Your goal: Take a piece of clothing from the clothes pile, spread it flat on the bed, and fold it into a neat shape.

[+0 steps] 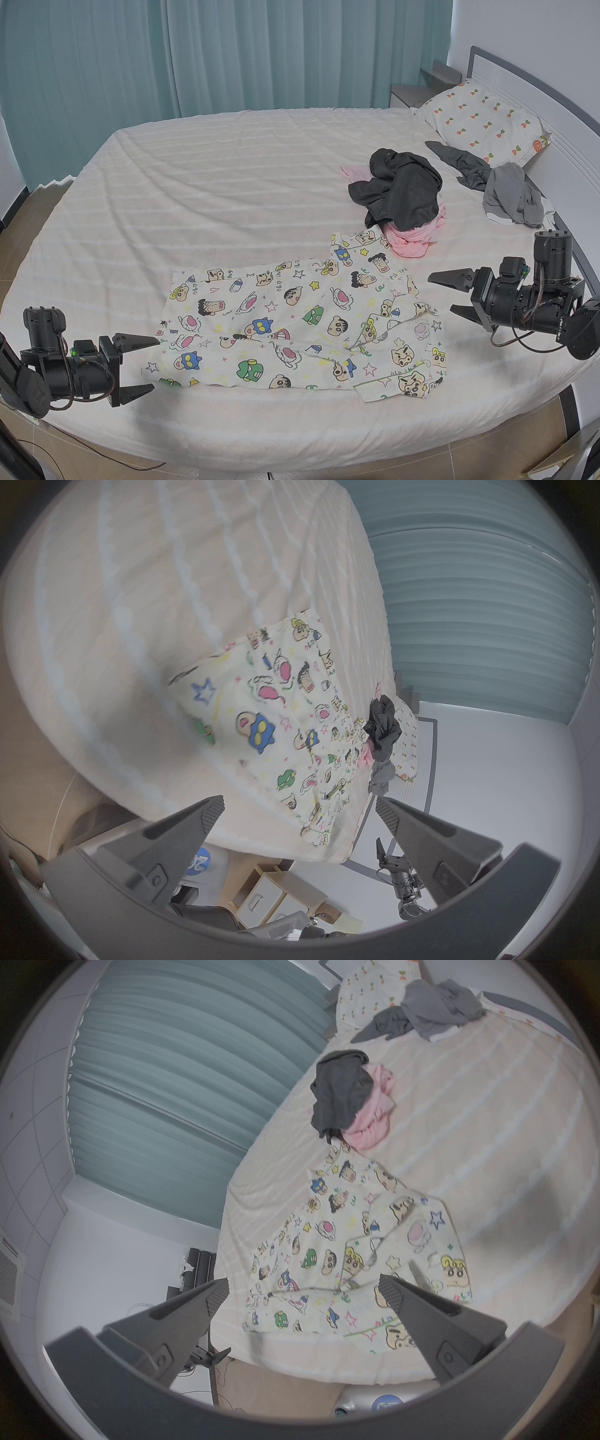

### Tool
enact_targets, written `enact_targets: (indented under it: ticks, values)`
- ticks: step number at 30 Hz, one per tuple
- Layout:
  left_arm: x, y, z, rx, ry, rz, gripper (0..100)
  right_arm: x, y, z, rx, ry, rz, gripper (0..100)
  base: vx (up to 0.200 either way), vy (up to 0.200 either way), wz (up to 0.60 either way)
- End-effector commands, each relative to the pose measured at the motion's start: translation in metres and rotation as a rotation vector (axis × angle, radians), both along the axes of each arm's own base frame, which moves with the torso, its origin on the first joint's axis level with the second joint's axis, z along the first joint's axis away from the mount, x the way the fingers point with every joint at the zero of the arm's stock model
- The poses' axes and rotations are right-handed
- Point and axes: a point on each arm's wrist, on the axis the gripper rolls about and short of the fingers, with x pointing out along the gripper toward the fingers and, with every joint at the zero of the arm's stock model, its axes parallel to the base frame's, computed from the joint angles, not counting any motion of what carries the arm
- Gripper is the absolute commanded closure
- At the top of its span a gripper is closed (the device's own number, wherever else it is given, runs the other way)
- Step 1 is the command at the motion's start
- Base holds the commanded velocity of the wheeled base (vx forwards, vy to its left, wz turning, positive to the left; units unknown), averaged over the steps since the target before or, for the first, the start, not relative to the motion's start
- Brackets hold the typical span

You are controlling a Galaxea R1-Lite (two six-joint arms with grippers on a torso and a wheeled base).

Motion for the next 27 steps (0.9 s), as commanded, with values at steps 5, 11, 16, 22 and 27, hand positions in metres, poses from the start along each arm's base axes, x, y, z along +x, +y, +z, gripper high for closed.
enact_targets:
  ticks: [5, 11, 16, 22, 27]
  values:
    - [-0.001, 0.000, 0.002, 0.002, -0.007, 0.000, 0, -0.011, -0.003, 0.014, -0.003, -0.059, 0.005, 0, 0.200, 0.000, 0.00]
    - [-0.001, 0.000, 0.004, 0.009, -0.019, 0.004, 0, -0.012, -0.003, 0.005, -0.017, -0.025, 0.010, 0, 0.033, 0.000, 0.00]
    - [0.003, 0.001, 0.008, 0.049, -0.074, 0.016, 0, -0.012, -0.003, -0.003, -0.039, -0.008, 0.018, 0, 0.000, 0.000, 0.00]
    - [0.026, 0.005, 0.016, 0.171, -0.179, 0.128, 0, -0.015, -0.002, -0.006, -0.072, -0.010, 0.010, 0, 0.000, 0.000, 0.00]
    - [0.082, 0.007, 0.007, 0.336, -0.220, 0.215, 0, -0.015, 0.002, -0.013, -0.109, -0.003, -0.003, 0, 0.000, 0.000, 0.00]
